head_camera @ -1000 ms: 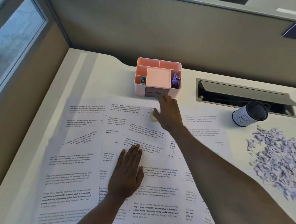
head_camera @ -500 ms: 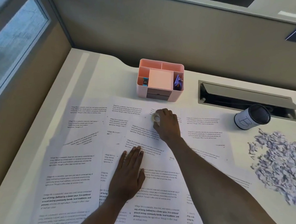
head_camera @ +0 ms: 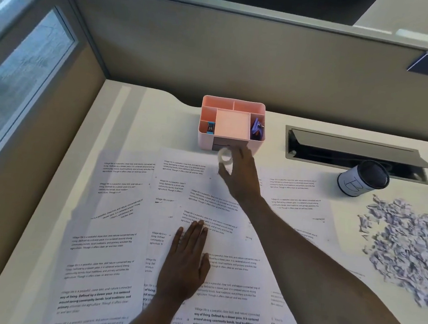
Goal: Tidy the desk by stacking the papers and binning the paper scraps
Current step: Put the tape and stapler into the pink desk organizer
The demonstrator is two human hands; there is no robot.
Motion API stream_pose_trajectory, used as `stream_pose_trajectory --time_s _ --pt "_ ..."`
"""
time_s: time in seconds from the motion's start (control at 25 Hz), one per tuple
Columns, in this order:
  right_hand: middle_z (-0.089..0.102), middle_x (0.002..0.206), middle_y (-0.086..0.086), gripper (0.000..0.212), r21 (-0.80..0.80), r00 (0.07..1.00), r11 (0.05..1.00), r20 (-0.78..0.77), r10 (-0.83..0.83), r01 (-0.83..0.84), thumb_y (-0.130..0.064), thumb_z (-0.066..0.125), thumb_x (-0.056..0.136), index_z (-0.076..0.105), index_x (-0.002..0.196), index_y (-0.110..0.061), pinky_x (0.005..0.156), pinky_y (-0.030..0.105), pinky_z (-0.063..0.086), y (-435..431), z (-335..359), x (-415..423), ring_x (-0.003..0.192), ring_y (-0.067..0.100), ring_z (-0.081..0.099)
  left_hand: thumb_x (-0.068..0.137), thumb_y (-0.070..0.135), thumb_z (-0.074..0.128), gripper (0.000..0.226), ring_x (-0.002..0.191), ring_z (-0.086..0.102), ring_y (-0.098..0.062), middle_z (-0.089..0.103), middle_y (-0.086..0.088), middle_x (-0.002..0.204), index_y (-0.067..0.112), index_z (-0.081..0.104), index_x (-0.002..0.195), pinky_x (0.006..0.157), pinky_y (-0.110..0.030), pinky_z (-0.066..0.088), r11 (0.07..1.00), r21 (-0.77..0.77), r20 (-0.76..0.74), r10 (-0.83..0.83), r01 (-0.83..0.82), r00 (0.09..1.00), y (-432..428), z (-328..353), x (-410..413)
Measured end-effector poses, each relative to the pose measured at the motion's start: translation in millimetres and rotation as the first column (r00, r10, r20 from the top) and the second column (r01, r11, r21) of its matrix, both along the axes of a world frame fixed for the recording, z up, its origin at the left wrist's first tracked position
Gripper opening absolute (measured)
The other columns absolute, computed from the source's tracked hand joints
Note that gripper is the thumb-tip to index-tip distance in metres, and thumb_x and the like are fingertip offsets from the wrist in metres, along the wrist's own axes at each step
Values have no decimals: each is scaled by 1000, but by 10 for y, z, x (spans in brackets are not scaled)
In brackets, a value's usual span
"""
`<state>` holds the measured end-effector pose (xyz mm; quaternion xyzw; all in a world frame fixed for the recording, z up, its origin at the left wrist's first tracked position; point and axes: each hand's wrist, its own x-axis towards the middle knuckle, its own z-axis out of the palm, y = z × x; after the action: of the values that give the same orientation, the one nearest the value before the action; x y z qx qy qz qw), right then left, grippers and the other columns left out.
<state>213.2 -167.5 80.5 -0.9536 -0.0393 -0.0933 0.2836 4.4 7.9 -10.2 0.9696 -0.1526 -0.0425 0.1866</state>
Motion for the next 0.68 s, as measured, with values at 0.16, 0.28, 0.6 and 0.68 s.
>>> stream_pose_trajectory --time_s 0.16,0.28,0.6,0.68 --pt "51 132 11 43 180 993 978 45 -111 101 -20 71 91 55 129 -8 103 35 47 21 322 387 122 27 50 107 35 47 67 164 13 -19 18 -4 176 12 26 166 130 -52 26 1000 -11 15 -12 12 1000 6 3 -3" --pt "50 133 12 42 142 987 977 -20 -160 161 -23 70 93 57 130 -7 104 34 41 -2 417 658 122 27 50 107 36 47 66 164 13 -19 19 -4 176 12 27 166 130 -52 27 1000 -12 13 -11 11 1000 2 1 -1" --pt "60 126 10 45 -8 964 974 -140 -225 226 -19 74 89 56 130 -13 91 32 42 4 348 951 119 30 54 108 38 45 66 164 11 -17 17 0 176 16 25 167 131 -50 24 1000 1 4 1 -1 1000 5 -13 2" --pt "61 125 13 45 9 965 976 -150 -215 219 -15 74 88 55 129 -11 91 35 43 13 325 941 118 33 55 108 38 45 66 164 11 -17 17 0 176 16 25 167 132 -49 22 1000 -3 7 2 -2 1000 10 -14 5"
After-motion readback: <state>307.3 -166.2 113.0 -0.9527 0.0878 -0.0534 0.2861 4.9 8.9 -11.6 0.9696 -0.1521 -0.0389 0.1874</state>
